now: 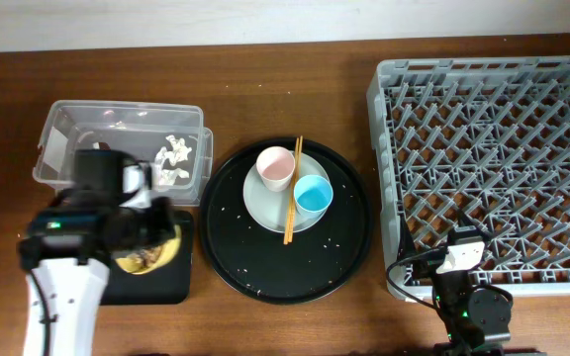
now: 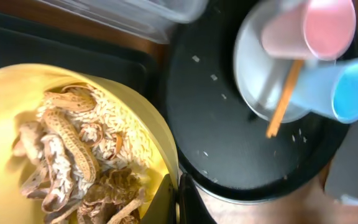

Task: Sort waste into correct bins and load items into the dishwasher rack
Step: 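Lift the yellow bowl over the black tray with the left gripper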

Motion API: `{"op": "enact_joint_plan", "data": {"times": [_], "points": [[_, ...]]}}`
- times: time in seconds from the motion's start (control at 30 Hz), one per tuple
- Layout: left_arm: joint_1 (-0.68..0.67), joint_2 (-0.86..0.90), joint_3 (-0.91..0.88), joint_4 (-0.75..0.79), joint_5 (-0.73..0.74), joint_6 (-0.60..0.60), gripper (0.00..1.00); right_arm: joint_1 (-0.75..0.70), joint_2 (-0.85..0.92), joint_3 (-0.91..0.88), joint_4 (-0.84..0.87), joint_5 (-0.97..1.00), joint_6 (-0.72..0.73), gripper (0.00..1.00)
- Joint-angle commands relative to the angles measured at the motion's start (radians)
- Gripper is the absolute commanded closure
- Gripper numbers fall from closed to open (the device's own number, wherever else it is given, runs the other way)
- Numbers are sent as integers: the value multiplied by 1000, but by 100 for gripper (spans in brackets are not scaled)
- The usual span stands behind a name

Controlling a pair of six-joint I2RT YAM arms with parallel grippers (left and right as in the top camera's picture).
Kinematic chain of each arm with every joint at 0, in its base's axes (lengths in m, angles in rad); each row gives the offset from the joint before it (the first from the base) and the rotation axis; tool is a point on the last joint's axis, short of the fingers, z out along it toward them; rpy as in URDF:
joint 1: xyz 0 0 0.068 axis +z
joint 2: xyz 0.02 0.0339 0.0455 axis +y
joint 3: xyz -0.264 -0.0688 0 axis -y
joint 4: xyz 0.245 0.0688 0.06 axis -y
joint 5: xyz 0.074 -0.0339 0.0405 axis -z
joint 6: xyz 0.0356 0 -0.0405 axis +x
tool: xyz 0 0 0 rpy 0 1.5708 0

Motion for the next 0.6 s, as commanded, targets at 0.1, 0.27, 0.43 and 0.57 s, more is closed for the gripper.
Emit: {"op": "enact_joint_plan", "data": {"times": [0.1, 0.27, 0.43, 0.57], "points": [[328, -11, -41, 13, 422, 284, 100, -6, -6, -7, -1, 8, 12, 2], [533, 3, -122, 48, 581, 384, 100, -6, -6, -7, -1, 8, 12, 2], [678, 79, -240, 139, 857, 473, 100, -6, -6, -7, -1, 8, 12, 2], [711, 160, -284, 233, 908, 485, 100, -6, -6, -7, -1, 8, 12, 2]]}}
